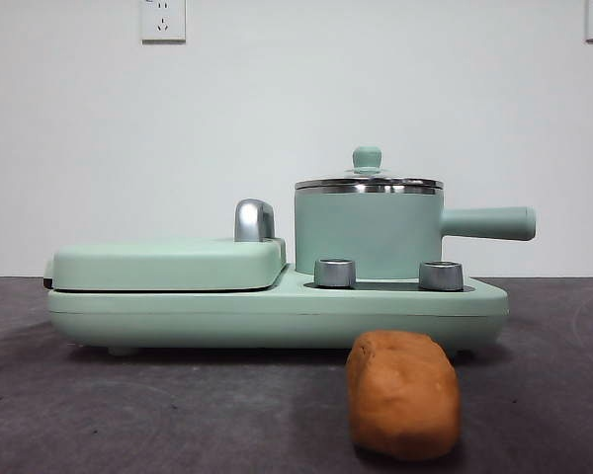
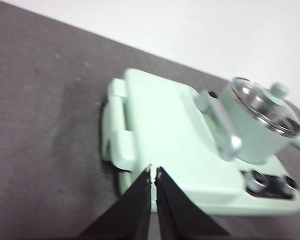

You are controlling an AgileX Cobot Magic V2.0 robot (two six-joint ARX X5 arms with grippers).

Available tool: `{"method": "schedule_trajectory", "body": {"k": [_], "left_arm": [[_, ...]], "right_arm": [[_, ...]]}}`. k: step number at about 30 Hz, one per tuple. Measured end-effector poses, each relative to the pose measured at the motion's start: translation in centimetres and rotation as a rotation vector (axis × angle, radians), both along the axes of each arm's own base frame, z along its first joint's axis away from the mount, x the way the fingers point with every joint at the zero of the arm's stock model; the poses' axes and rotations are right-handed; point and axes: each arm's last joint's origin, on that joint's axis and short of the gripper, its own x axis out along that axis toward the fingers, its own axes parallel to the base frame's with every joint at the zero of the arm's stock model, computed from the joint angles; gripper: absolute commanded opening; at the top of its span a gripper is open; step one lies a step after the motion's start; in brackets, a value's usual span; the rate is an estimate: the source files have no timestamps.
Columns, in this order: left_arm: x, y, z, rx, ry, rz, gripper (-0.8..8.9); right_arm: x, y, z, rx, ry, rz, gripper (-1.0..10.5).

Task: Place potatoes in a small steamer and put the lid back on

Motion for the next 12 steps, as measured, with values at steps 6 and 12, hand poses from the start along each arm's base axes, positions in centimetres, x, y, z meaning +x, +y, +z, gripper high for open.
{"method": "schedule_trajectory", "body": {"k": [6,12], "left_arm": [[0.2,-0.5,4.7,0.009,0.05,-0.152,0.15],[0.8,-1.0,7.7,0.06,0.066,-0.296,0.15]], "right_arm": [[-0.9,0.3,4.0,-0.023,0.027,0.121,0.1],[-0.9,0.7,5.5,-0.077,0.114,0.293,0.1]]}}
